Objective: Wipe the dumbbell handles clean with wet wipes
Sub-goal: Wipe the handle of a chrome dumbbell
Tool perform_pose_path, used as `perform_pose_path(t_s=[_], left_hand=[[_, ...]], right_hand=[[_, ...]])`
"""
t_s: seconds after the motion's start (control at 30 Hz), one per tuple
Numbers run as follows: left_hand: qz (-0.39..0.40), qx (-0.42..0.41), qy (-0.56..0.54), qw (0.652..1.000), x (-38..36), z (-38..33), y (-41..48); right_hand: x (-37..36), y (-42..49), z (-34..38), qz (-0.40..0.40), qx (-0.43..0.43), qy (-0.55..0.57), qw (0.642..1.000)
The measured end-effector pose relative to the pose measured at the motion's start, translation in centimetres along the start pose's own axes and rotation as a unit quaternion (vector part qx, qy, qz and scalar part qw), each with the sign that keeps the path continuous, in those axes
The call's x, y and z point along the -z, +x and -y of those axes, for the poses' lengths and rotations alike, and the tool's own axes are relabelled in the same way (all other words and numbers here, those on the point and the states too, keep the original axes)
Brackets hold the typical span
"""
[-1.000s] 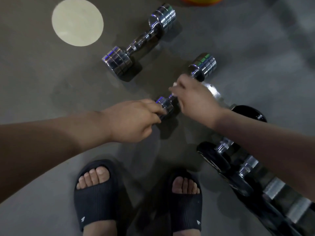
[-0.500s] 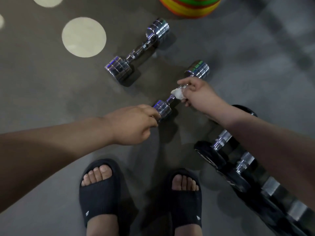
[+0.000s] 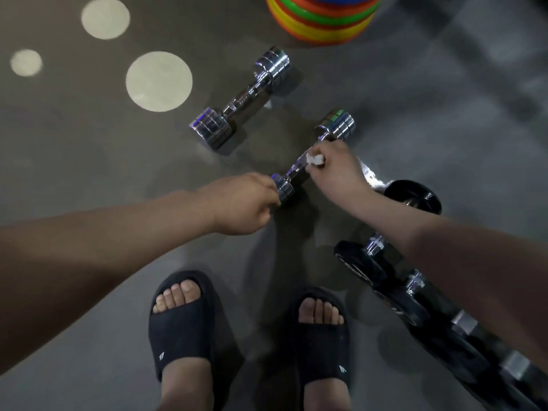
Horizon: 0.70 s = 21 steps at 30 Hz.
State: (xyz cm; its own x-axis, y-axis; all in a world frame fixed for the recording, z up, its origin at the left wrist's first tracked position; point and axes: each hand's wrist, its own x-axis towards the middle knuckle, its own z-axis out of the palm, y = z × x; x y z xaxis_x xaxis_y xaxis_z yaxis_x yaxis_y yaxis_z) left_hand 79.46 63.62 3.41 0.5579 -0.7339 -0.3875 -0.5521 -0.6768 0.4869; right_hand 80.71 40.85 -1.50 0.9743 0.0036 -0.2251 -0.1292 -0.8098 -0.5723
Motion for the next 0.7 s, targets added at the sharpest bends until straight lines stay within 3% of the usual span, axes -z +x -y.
perform_pose_path(t_s=[0.17, 0.4, 0.57, 0.7], left_hand=[[0.017, 0.026, -0.006, 0.999, 1.5, -1.2, 0.1], [0.018, 0.025, 0.009, 0.999, 4.6, -2.0, 0.0], [0.015, 0.015, 0.01, 1.0, 6.2, -2.9, -1.5], [0.064, 0.043, 0.028, 0.997, 6.0, -3.0, -1.4]], right_hand=[[2.0, 0.0, 0.2, 0.021, 0.1, -0.083, 0.991], [1.4, 1.3, 0.0, 0.021, 0.094, -0.071, 0.993], [0.2, 0.2, 0.5, -0.025, 0.072, -0.02, 0.997], [-0.1, 0.8, 0.3, -0.039, 0.049, 0.003, 0.998]])
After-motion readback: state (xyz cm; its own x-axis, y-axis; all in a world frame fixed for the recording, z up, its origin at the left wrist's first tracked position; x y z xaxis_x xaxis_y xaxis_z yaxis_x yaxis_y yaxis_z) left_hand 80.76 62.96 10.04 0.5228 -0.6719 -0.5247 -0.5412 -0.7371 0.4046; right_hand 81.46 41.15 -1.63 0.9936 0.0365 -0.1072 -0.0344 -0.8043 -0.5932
